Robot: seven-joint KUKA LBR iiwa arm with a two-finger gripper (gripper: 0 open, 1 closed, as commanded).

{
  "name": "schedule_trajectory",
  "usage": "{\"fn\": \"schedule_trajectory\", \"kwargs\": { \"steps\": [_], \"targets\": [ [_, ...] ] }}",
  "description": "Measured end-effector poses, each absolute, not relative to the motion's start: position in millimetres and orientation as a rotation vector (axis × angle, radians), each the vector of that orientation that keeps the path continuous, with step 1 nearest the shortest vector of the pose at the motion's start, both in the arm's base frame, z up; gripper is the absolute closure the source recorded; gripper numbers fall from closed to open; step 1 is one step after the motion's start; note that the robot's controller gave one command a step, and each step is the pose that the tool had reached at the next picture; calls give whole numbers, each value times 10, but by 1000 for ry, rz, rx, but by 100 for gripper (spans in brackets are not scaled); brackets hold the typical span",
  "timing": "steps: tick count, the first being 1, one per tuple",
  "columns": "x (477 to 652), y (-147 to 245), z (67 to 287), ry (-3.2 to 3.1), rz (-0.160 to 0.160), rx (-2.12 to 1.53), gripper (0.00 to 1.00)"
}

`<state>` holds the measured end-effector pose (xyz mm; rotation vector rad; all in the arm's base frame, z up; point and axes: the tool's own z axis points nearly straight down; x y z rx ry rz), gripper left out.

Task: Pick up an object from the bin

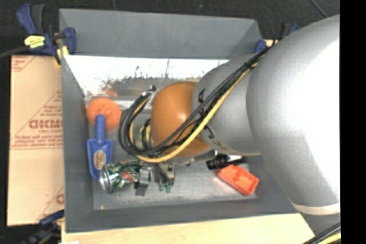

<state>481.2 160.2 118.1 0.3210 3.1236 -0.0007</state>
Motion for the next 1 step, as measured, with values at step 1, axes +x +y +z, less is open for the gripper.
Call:
{"fn": "schedule_trajectory", "kwargs": {
  "steps": [1],
  "targets": [
    [4965,1465,1354,3123,1,308,100]
  ]
}}
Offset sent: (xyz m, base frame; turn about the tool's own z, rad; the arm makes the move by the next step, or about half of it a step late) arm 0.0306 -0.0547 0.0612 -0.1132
